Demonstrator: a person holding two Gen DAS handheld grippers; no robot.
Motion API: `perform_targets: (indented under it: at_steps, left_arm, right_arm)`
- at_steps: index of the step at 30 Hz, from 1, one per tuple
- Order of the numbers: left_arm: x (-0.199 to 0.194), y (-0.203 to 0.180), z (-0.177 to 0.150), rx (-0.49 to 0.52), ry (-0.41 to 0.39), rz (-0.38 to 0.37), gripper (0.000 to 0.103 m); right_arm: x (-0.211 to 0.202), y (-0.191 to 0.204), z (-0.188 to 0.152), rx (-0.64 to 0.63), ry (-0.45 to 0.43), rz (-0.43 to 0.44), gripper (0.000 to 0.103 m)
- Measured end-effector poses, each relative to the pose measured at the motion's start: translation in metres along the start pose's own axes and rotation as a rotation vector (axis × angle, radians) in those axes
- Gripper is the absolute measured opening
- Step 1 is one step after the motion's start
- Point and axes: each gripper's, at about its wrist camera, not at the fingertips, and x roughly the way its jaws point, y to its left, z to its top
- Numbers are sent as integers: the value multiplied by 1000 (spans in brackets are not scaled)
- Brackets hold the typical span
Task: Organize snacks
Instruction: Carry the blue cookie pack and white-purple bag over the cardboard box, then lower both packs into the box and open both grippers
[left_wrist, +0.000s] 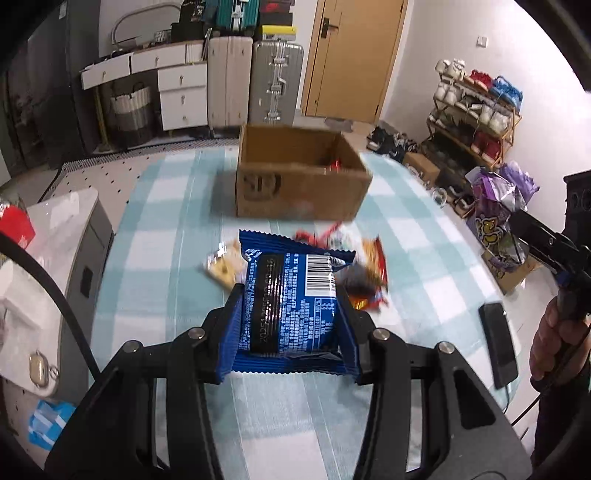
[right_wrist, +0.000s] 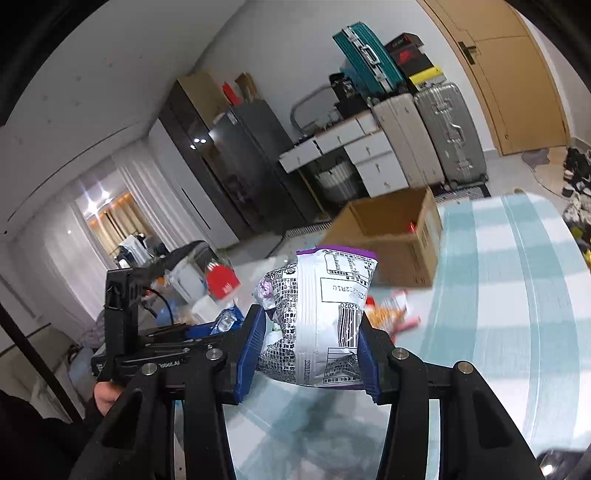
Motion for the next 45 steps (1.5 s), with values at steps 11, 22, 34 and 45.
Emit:
perform_targets:
  at_steps: [11, 22, 34, 45]
  left_arm:
    - [0, -8, 86, 41, -32, -23, 43]
    - [37, -18, 190, 36, -10, -21, 43]
    - [118, -13, 276, 30, 44, 36, 43]
    - [232, 28, 279, -120, 232, -131, 43]
  right_arm:
    - [2, 28, 80, -80, -61, -1, 47]
    - [43, 21, 156, -78, -46, -35, 47]
    - [113, -15, 220, -55, 5, -98, 47]
    - [219, -74, 207, -58, 176, -208, 47]
